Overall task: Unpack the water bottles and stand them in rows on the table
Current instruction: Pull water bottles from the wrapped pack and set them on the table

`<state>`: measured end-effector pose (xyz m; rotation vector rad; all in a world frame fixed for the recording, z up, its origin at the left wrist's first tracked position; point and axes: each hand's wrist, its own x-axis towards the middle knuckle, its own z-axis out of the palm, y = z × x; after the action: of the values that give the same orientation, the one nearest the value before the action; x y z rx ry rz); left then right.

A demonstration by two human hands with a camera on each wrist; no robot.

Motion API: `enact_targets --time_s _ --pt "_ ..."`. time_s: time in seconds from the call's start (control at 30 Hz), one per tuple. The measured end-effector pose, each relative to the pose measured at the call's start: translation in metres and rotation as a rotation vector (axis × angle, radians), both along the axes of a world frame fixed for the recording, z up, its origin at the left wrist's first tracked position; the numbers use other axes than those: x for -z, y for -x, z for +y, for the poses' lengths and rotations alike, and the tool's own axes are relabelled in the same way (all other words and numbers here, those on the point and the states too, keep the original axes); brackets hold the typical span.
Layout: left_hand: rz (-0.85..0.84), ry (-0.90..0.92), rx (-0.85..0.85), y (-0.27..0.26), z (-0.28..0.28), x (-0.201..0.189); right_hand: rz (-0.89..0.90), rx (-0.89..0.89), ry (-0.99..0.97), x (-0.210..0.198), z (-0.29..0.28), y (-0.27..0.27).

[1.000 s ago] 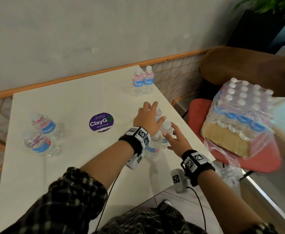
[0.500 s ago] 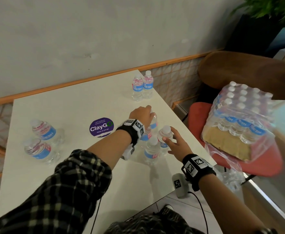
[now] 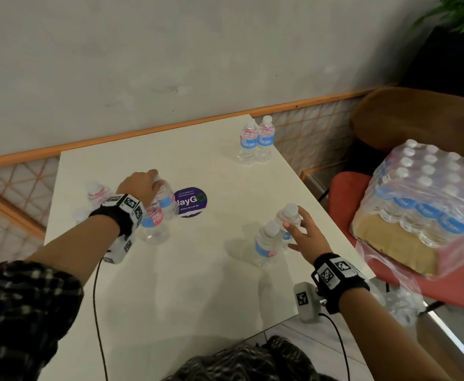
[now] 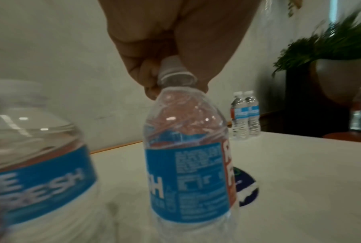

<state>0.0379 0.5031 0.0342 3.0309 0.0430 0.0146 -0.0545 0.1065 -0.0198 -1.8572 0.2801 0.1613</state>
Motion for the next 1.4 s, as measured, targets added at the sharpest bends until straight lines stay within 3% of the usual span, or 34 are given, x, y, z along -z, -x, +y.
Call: enact_targets --time_s 0.27,0.43,0.7,0.87,1.07,1.4 --pt "0.046 0.003 -0.139 -0.015 0.033 -0.004 -0.005 -0.007 -0.013 -0.002 0.0 -0.001" --pt "0.061 0.034 -0.13 -0.03 0.036 -0.008 -0.003 -0.009 0.008 0.0 0.0 -0.001" --pt "0.027 -0.073 -0.112 -0.037 0.044 -0.005 0.005 -0.007 -0.006 0.001 -0.001 -0.002" --pt "0.031 0.104 -0.212 -0.036 0.045 0.005 -0.001 -0.02 -0.015 -0.003 0.0 -0.002" --pt "-0.037 0.089 -0.067 -0.031 0.039 0.007 0.009 -0.02 -0.015 -0.007 0.002 0.0" --pt "-0.089 0.028 0.001 -0.013 0.04 0.011 0.032 -0.02 0.007 -0.008 0.003 0.001"
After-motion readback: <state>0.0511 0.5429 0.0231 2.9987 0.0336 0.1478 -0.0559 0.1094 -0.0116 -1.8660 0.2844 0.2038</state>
